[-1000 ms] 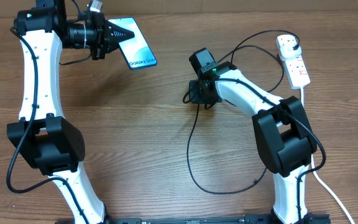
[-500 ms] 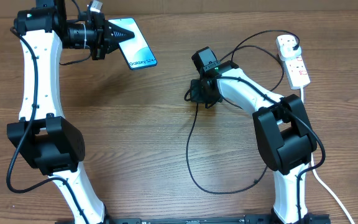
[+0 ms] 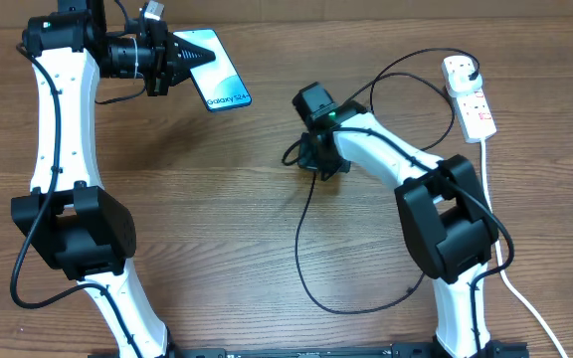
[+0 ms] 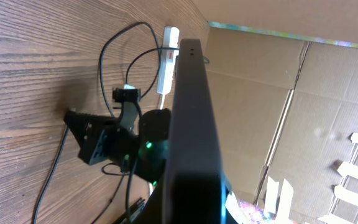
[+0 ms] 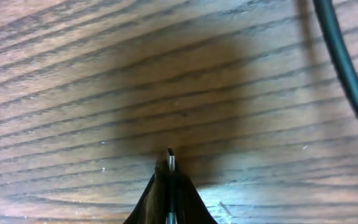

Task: Plug charger to phone and switch on socket
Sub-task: 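Close the right gripper on the cable's USB-C plug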

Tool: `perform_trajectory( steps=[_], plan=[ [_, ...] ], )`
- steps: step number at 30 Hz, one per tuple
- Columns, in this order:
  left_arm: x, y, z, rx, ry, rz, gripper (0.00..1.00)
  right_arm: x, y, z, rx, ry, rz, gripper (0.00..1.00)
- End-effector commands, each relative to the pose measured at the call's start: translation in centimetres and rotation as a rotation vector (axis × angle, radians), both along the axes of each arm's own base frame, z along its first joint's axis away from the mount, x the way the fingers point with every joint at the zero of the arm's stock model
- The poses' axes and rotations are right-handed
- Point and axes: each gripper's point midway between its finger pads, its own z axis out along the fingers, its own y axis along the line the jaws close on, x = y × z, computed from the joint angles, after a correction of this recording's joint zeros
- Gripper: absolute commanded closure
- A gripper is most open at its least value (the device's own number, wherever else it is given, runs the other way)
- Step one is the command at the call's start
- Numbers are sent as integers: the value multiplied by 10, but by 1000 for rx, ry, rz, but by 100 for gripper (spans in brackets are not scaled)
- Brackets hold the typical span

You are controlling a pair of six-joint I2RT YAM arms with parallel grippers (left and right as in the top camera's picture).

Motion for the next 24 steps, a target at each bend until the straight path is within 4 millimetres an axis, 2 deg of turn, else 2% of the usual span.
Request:
perform_trajectory(
  steps=[1, 12, 16, 20, 22, 24],
  plan=[
    [-2, -5, 12, -23, -42, -24, 96, -12, 5, -27, -67, 36, -26, 96],
    [-2, -5, 12, -23, -42, -24, 96, -28, 21, -29, -82, 50, 27, 96],
    [-2, -5, 12, -23, -42, -24, 96, -38, 31, -30, -25, 102, 29, 95],
    [-2, -5, 12, -23, -42, -24, 96, -51, 35, -41, 9, 171, 0, 92],
    [-2, -5, 12, -23, -42, -24, 96, -52, 35, -47, 24, 197, -9, 96],
    [-2, -5, 12, -23, -42, -24, 96, -52, 33, -48, 55, 224, -23, 96]
  ],
)
